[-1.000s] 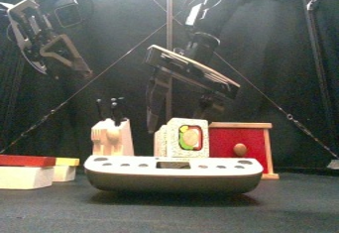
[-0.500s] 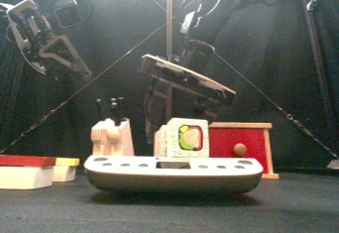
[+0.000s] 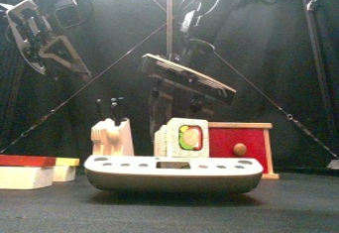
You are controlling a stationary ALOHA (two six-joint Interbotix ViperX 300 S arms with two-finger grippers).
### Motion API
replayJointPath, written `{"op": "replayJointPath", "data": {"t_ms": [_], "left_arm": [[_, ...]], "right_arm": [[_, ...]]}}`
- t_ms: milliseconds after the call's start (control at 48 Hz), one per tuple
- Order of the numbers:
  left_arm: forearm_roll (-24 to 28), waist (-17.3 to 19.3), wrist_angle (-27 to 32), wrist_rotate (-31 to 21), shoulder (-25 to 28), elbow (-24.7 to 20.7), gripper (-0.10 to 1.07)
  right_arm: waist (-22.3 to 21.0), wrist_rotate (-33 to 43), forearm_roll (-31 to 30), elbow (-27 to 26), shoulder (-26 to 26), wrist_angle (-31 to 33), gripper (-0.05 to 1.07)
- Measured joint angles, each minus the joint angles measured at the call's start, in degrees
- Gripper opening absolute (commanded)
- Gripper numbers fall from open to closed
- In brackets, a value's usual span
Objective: Grab sushi piece off stove
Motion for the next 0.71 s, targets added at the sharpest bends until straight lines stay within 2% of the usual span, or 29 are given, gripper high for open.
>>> {"op": "replayJointPath", "data": {"t_ms": [312,708], "left_arm": [[0.0,0.0,0.0,0.0,0.0,0.1,0.5],[0.0,0.0,0.0,0.0,-0.1,0.1,0.5]], "right_arm": [[0.2,0.2,-1.3,0.0,-1.2,3.4,0.71],[0.3,0.2,-1.4,0.0,-1.3,3.8,0.71]]}}
